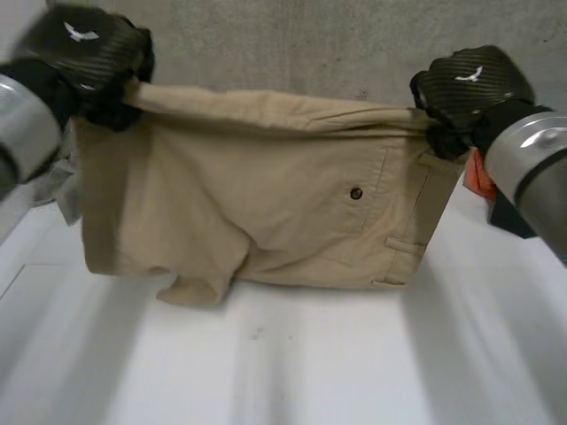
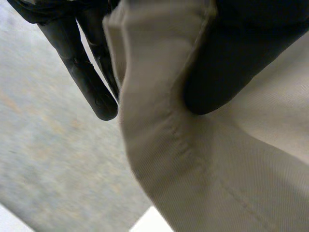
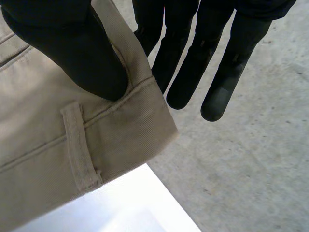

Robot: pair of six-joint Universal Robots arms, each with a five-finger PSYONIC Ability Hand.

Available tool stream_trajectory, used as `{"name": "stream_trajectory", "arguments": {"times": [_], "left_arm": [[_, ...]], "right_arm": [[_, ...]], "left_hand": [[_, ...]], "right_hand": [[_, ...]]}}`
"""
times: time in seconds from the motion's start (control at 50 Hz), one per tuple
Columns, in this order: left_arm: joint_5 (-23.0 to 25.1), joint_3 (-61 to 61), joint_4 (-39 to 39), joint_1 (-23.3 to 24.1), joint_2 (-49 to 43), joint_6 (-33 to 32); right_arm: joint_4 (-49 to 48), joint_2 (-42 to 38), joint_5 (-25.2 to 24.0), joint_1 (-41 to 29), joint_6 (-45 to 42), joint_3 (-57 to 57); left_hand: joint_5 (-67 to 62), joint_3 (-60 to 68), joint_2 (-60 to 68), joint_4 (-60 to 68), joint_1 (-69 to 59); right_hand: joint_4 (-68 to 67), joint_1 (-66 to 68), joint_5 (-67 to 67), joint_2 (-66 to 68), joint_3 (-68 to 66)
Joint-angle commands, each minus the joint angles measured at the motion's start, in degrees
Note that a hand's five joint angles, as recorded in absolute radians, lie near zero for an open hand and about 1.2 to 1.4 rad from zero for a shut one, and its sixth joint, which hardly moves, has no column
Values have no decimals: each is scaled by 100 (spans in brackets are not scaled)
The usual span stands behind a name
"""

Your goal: Fold the laundry.

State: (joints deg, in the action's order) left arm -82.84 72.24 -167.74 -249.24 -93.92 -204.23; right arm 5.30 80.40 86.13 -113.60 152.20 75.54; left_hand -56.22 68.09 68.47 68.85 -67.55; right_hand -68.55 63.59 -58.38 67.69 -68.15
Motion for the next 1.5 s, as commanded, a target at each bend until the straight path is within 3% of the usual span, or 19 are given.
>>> {"name": "stream_trajectory", "arguments": {"times": [0.02,0.08,0.18,0.28,0.36,0.54,0.66,0.78,0.88,1.08,1.22,1.36,1.46,1.5], "left_arm": [[-153,-1105,-382,-1,-1417,-56],[-75,-1958,-724,-36,-1892,-3],[146,-3233,-1760,-133,-2078,638],[-293,-3594,-2631,-309,-1867,1323],[-514,-3463,-2738,-335,-1832,1561],[-259,-1874,-2518,-362,-1683,1500],[-118,-389,-2781,-257,-1840,1369],[22,825,-2966,7,-2210,833],[-21,1397,-2660,165,-2192,341],[-214,2310,-649,464,-1148,-521],[-223,2715,687,710,-532,-714],[-39,2734,1779,956,-276,-873],[93,2383,1650,826,-267,-882],[58,2268,1421,702,-285,-855]], "right_arm": [[-985,-1174,105,-56,73,-575],[-1723,-1675,220,-92,90,-1049],[-3488,-2089,281,-83,213,-1753],[-5299,-2072,316,-48,494,-1842],[-5680,-2063,352,-48,749,-1841],[-4837,-2265,255,-83,811,-1631],[-4029,-2450,255,-57,802,-806],[-3316,-2669,255,-65,749,258],[-2702,-2582,229,-30,556,909],[-935,-1247,-8,207,-313,1858],[390,-237,-333,374,-1086,2288],[1535,187,-457,567,-1904,2632],[1230,47,-632,629,-2090,2659],[1036,-15,-633,620,-1950,2667]], "left_hand": [[-1378,1191,1153,1115,-1245],[-1378,1191,1153,1115,-1245],[-1378,1191,1153,1115,-1245],[-1378,1191,1153,1115,-1245],[-1378,1191,1153,1115,-1245],[-1378,1191,1153,1115,-1245],[-1378,1191,1153,1115,-1245],[-1378,1191,1153,1115,-1245],[-1378,1191,1153,1115,-1245],[-1378,1191,1153,1115,-1245],[-1378,1191,1153,1115,-1245],[-1378,1191,1153,1115,-1245],[5231,-5418,-5456,-5494,5364],[5622,-5809,-5847,-5885,5755]], "right_hand": [[-1145,1641,-1162,1231,-1185],[-1145,1641,-1162,1231,-1185],[-1145,1641,-1162,1231,-1185],[-1145,1641,-1162,1231,-1185],[-1145,1641,-1162,1231,-1185],[-1145,1641,-1162,1231,-1185],[-1145,1641,-1162,1231,-1185],[-1145,1641,-1162,1231,-1185],[-1145,1641,-1162,1231,-1185],[-1145,1641,-1162,1231,-1185],[-1145,1641,-1162,1231,-1185],[-1145,1641,-1162,1231,-1185],[-1145,1641,-1162,1231,-1185],[-1145,1641,-1162,1231,-1185]]}}
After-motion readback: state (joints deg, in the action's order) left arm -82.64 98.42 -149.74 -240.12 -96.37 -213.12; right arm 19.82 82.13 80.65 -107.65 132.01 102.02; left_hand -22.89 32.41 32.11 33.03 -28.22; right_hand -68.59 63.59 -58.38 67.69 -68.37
